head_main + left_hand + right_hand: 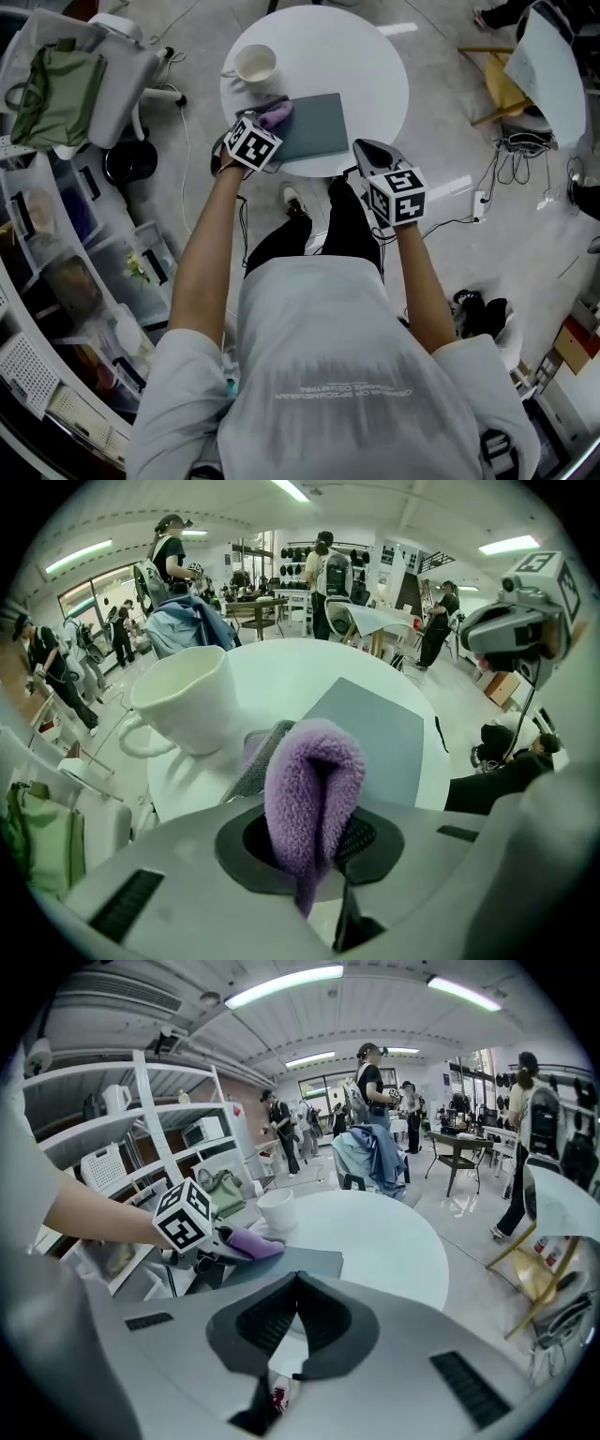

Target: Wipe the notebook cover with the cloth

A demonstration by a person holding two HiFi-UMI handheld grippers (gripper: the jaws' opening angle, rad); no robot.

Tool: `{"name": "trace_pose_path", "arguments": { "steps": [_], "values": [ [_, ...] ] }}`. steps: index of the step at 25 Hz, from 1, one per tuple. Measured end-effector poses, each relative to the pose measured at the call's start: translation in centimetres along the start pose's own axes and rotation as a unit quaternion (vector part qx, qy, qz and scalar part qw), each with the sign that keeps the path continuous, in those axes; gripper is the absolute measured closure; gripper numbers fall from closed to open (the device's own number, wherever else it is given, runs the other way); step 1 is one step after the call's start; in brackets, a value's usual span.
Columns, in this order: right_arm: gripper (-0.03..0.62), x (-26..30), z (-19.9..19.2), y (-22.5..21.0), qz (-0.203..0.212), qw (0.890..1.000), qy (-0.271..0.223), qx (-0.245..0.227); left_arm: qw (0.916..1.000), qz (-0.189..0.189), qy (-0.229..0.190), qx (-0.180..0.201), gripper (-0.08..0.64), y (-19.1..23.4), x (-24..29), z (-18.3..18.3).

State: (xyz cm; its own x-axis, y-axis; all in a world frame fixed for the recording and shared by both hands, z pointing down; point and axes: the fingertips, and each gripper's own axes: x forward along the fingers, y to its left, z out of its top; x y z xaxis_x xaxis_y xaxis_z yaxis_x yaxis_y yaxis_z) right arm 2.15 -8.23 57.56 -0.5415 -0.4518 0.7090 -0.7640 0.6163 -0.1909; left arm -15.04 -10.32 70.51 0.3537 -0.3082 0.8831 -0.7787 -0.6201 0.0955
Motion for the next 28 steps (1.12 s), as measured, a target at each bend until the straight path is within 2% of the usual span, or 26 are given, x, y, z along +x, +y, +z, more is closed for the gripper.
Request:
{"name": "trace_pose_path", "arguments": {
  "steps": [7,11,20,23,28],
  "values": [
    [0.592,-0.2,-0.1,0.7,0.005,1.0,-0.005,-0.005,0.9998,0.003,-0.01,-0.015,0.5,-1.7,-0.4,-1.3],
    [0.592,-0.7,-0.5,1.2,0.005,1.0,-0.008,-0.009,0.9995,-0.014,-0.007,-0.026,0.5,-3.1,-0.8,-2.0],
    [0.592,-2.1,-1.9,1.5,0.001,1.0,-0.012,-0.005,0.9996,-0.006,-0.005,-0.028,0.499,-5.0,-1.6,-3.3],
    [0.592,-2.3,-2.2,1.6,0.001,1.0,-0.015,-0.003,0.9986,-0.02,-0.006,-0.048,0.5,-5.8,-1.5,-3.8],
    [0.592,-2.6,-2.7,1.6,0.0,1.0,-0.019,0.002,0.9974,-0.024,-0.005,-0.068,0.5,-6.7,-1.6,-4.3]
  ]
}}
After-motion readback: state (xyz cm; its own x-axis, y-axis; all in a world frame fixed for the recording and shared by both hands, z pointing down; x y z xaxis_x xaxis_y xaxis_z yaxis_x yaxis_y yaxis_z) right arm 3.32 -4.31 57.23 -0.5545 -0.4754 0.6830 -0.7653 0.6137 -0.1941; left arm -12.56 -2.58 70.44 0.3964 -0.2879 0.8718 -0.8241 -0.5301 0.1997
